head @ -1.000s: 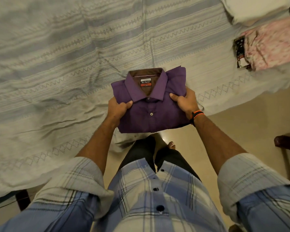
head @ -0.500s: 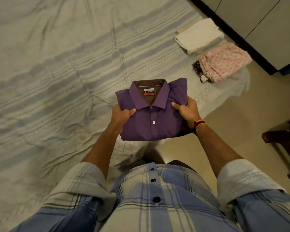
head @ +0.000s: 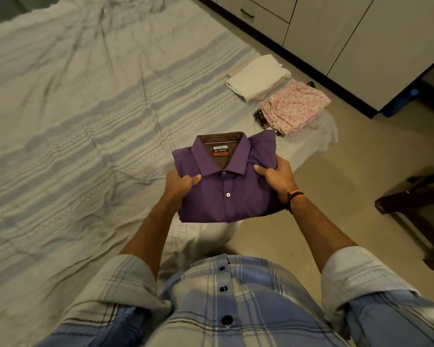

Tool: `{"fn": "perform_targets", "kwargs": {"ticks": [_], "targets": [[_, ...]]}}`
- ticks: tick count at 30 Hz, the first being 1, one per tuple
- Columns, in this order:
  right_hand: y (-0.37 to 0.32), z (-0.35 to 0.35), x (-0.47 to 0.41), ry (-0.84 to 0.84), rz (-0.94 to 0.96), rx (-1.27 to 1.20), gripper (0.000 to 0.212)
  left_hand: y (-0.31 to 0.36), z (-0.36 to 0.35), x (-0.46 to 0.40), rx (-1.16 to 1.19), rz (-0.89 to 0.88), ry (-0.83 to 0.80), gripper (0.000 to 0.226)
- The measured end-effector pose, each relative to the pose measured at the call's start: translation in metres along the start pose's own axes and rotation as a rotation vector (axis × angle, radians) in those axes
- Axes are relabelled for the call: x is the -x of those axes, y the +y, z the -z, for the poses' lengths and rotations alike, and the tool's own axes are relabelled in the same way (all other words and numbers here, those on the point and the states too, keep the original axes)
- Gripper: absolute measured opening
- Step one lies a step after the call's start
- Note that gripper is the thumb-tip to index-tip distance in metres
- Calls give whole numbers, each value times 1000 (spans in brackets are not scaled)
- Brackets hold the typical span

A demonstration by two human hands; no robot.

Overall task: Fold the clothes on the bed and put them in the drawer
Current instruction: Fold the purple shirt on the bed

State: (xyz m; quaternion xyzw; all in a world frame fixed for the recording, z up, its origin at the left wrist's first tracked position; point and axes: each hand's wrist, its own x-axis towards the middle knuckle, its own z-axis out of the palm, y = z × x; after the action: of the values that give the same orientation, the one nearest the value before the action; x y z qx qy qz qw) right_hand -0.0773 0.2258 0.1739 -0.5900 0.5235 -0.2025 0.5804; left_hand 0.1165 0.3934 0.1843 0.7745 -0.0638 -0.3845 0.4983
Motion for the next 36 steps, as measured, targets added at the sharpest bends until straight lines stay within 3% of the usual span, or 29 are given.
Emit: {"fn": "perform_targets", "kwargs": {"ticks": [6,17,36], "targets": [[5,61,-10,-13,23,-20,40,11,-59,20,-15,-4,27,66],[10,178,-44,3,64,-46,35,39,-172,47,14,-43,7,54],[-33,263,-237,96,-22,11,39,148,-324,-99,-34,29,-81,47]]}}
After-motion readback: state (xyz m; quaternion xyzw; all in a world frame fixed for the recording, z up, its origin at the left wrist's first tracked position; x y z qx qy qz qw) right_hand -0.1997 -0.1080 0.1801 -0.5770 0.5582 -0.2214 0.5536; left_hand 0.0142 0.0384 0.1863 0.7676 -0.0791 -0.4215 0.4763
